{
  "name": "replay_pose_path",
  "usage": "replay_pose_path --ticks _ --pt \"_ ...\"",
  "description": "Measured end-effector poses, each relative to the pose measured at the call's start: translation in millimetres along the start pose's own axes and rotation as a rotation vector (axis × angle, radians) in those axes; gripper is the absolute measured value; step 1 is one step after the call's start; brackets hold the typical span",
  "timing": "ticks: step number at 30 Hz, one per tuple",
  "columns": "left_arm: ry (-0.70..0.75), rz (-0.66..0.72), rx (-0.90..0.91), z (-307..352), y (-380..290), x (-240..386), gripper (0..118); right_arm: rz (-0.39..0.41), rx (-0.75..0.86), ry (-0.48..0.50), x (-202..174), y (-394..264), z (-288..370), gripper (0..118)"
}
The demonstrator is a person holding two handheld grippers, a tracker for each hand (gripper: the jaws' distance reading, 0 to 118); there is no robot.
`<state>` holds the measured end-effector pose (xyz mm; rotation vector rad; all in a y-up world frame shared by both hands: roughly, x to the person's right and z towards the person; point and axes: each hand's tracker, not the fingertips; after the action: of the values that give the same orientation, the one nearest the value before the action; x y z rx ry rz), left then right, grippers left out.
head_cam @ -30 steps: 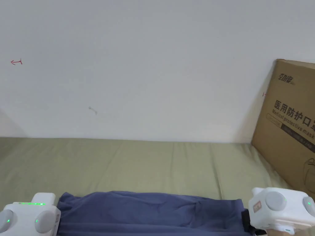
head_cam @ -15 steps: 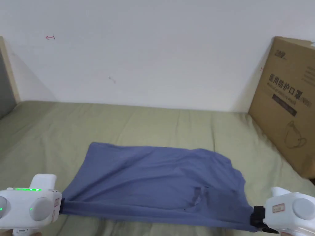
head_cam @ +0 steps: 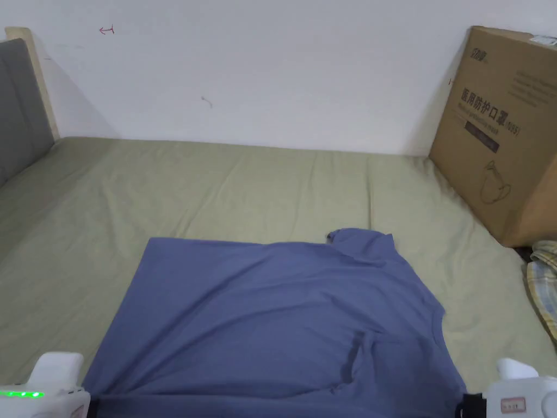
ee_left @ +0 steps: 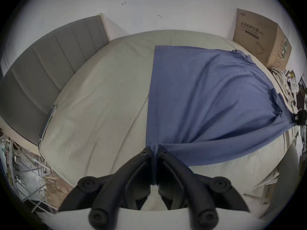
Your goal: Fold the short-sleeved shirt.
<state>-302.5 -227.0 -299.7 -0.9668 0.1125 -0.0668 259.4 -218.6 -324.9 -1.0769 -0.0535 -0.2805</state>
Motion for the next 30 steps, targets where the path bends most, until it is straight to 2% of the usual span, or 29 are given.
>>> replay_pose_path --ticks 1,2,3,4,7,9,10,11,12,13,14,15,17,21,22,23,24,25,30 --pt "0.011 0.012 -0.003 0.2 0.7 1.2 62 -0.013 0.003 0.0 -0.4 0.8 0.2 18" --pt "0.011 0.021 -0.021 0.2 1.9 1.2 95 -0.018 0.005 -0.003 -0.5 1.0 0.6 40" --pt "-0.005 0.038 -0.023 0.4 1.8 -1.6 113 -0.015 -0.003 -0.027 -3.9 0.6 0.4 65" --pt "-0.05 0.063 0.003 4.3 0.1 -3.4 115 0.014 -0.011 -0.071 -5.7 -0.1 0.7 83" --pt "-0.055 0.079 0.018 15.9 2.9 -7.2 114 0.058 0.026 -0.121 -8.8 -0.2 7.0 83" --pt "-0.073 0.087 0.026 25.4 5.5 -8.8 114 0.061 0.055 -0.111 -11.2 -0.4 16.2 83" --pt "-0.103 0.094 0.047 31.7 6.5 -9.8 110 0.069 0.099 -0.093 -12.4 -0.4 23.0 80" --pt "-0.12 0.093 0.059 37.9 8.0 -10.5 100 0.073 0.129 -0.079 -14.3 -0.5 28.6 71" --pt "-0.135 0.083 0.071 44.1 9.8 -10.3 78 0.075 0.13 -0.085 -16.9 0.0 32.7 51" --pt "-0.14 0.07 0.07 46.8 11.7 -9.2 33 0.082 0.128 -0.086 -19.3 1.0 34.1 13" --pt "-0.137 0.066 0.06 47.0 13.4 -6.1 4 0.081 0.129 -0.087 -21.4 2.1 35.3 1" --pt "-0.116 0.067 0.056 46.3 13.3 -5.1 0 0.079 0.127 -0.076 -22.3 2.3 36.7 0" --pt "-0.154 0.072 0.027 40.3 14.0 -7.2 0 0.089 0.117 -0.04 -24.9 1.1 34.3 0" --pt "-0.12 0.082 0.049 37.8 4.4 -8.5 0 0.058 0.11 -0.01 -29.0 -0.6 26.0 0" --pt "-0.114 0.08 0.049 36.5 3.6 -9.7 31 0.056 0.106 -0.008 -30.4 -0.5 23.5 0" --pt "-0.108 0.074 0.04 32.1 2.7 -14.1 77 0.059 0.1 -0.003 -31.3 -0.4 21.6 0" --pt "-0.106 0.068 -0.012 22.7 3.5 -16.0 111 0.065 0.095 0.0 -32.5 -0.4 19.6 0" --pt "-0.104 0.071 -0.034 17.0 3.3 -17.5 115 0.071 0.088 -0.005 -33.8 -0.3 18.2 0" --pt "-0.134 0.116 0.0 0.6 9.2 -19.5 108 0.096 0.077 -0.014 -35.2 -3.2 14.9 0"
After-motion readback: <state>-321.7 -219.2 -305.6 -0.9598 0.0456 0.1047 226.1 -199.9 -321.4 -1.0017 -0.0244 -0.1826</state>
